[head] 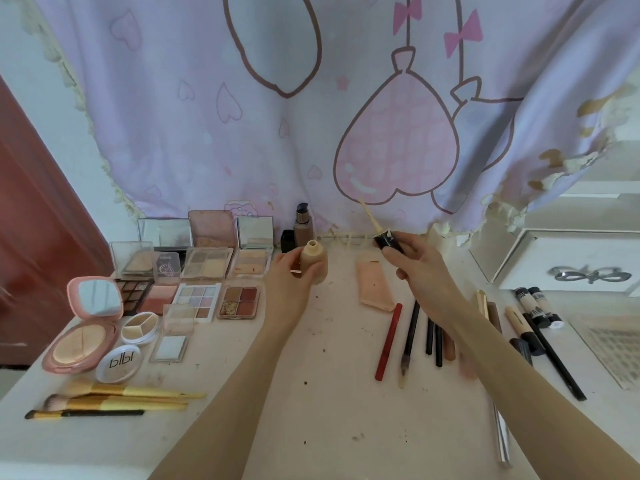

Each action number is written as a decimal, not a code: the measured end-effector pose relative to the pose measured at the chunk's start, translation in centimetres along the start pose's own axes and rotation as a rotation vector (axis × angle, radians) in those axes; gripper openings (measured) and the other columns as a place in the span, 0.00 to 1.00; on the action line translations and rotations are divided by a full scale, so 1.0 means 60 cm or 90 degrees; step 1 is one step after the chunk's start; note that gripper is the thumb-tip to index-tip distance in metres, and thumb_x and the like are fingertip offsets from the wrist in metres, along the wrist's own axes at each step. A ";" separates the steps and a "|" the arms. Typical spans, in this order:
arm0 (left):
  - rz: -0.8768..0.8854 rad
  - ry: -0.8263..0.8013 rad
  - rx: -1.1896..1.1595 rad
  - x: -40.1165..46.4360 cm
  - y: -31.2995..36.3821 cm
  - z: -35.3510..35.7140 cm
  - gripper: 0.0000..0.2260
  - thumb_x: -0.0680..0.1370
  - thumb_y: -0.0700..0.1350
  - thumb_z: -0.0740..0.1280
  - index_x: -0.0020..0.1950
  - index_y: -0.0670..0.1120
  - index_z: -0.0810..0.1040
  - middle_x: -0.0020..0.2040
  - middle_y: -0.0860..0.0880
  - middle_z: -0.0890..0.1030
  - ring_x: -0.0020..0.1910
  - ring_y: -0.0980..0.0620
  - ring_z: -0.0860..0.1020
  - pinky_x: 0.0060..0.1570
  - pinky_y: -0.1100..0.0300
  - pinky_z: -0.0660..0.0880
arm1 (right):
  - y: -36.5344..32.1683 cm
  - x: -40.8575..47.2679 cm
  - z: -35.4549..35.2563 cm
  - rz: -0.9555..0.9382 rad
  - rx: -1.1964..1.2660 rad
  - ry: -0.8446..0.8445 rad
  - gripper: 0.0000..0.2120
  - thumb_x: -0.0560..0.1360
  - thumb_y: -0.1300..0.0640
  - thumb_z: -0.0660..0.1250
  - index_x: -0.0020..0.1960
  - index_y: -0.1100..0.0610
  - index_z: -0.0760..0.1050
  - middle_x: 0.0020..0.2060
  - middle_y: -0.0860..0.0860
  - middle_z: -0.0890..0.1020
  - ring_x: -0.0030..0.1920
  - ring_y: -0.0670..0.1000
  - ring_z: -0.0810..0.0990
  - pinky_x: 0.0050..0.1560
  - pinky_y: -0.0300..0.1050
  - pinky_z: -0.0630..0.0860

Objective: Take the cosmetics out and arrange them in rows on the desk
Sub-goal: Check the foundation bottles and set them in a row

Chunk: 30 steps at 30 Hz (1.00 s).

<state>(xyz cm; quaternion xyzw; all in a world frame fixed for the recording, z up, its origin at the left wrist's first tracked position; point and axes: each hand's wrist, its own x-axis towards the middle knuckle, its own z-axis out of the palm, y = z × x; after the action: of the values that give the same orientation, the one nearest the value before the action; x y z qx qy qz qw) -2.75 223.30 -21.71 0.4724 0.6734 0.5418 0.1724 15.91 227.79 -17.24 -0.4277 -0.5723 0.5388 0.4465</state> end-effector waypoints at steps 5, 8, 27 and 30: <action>-0.015 0.013 -0.003 0.023 0.010 0.038 0.15 0.73 0.42 0.70 0.59 0.46 0.77 0.51 0.49 0.74 0.46 0.53 0.74 0.44 0.70 0.69 | 0.031 0.029 0.005 -0.044 -0.118 -0.025 0.11 0.78 0.63 0.62 0.59 0.58 0.75 0.50 0.50 0.82 0.40 0.40 0.77 0.41 0.35 0.72; -0.021 0.028 0.000 0.025 0.005 0.057 0.15 0.73 0.43 0.70 0.60 0.45 0.78 0.49 0.50 0.73 0.46 0.53 0.74 0.47 0.67 0.68 | 0.044 0.051 0.012 -0.018 -0.145 -0.016 0.11 0.75 0.62 0.67 0.56 0.56 0.74 0.50 0.50 0.80 0.49 0.49 0.79 0.50 0.40 0.75; -0.035 0.046 0.093 0.051 0.003 0.096 0.16 0.75 0.43 0.68 0.61 0.42 0.74 0.56 0.46 0.73 0.47 0.52 0.73 0.49 0.62 0.69 | 0.072 0.101 0.023 -0.082 -0.388 -0.040 0.14 0.74 0.58 0.68 0.59 0.55 0.72 0.52 0.47 0.78 0.50 0.45 0.75 0.49 0.35 0.68; -0.049 0.056 0.090 0.052 0.006 0.100 0.15 0.74 0.44 0.69 0.60 0.42 0.74 0.56 0.46 0.73 0.46 0.51 0.74 0.47 0.61 0.70 | 0.071 0.109 0.036 -0.070 -0.407 -0.029 0.13 0.74 0.58 0.68 0.58 0.55 0.74 0.54 0.49 0.80 0.55 0.49 0.76 0.51 0.38 0.68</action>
<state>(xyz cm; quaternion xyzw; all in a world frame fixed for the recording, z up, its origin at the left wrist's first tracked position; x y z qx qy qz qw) 0.31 229.27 -22.66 0.4327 0.7346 0.5062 0.1298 12.31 233.86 -21.24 -0.5029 -0.7443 0.3162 0.3051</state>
